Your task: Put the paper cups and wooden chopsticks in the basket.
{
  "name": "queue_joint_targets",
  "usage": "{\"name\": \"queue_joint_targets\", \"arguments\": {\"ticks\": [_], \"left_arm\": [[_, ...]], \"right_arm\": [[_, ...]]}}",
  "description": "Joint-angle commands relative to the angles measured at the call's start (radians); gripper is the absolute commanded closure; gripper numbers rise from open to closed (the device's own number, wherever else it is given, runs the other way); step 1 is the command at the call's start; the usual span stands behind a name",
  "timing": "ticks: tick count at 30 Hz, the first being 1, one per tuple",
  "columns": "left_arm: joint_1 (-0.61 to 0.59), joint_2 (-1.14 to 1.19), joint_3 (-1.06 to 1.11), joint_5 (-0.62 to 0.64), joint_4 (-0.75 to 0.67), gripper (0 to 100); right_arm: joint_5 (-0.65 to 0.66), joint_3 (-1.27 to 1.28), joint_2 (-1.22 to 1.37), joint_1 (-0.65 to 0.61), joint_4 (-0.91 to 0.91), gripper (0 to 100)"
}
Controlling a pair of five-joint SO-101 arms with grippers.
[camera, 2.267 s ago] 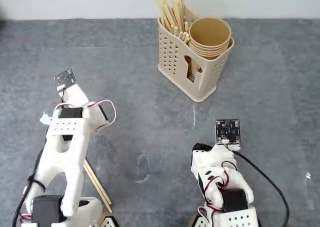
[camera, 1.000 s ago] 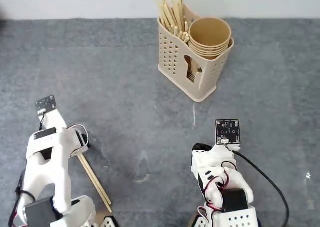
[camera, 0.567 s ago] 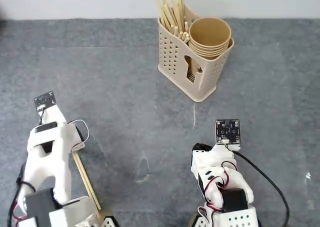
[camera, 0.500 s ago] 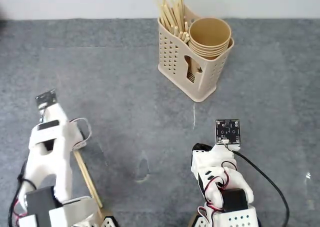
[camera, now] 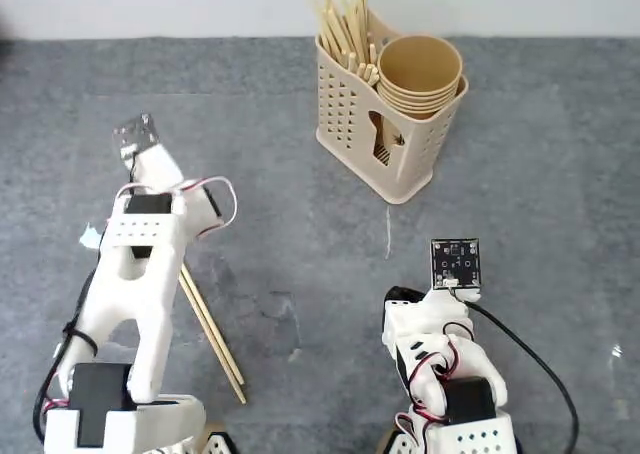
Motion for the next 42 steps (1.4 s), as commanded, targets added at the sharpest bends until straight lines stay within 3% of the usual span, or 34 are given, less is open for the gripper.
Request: {"name": "queue_joint_targets", "arguments": {"ticks": [1, 8, 11, 19, 23, 28, 36, 42], "left_arm": [[0.008, 0.0, -0.127, 0.011, 0.117, 99], [-0.035, 0.006, -0.188, -0.141, 0.42, 98], [-0.089, 0.02, -0.14, -0.183, 0.413, 98], [-0.155, 0.206, -0.071, -0.232, 0.235, 98], [-0.155, 0.305, -0.113, -0.227, 0.186, 87], [-0.153, 0.318, -0.174, -0.229, 0.249, 79], [-0.155, 0.319, -0.171, -0.229, 0.25, 84], [-0.153, 0.328, -0.166, -0.227, 0.247, 98]], "right_arm": [[0.002, -0.009, -0.008, -0.005, -0.012, 98.0], [0.002, -0.009, -0.008, -0.005, -0.012, 98.0], [0.002, -0.009, -0.008, -0.005, -0.012, 98.0], [0.002, 0.009, -0.008, -0.008, -0.021, 98.0], [0.002, 0.012, -0.008, -0.027, -0.021, 98.0], [0.002, 0.012, -0.008, -0.027, -0.021, 98.0], [0.002, 0.012, -0.008, -0.027, -0.021, 98.0], [0.002, 0.012, -0.008, -0.027, -0.021, 98.0]]}}
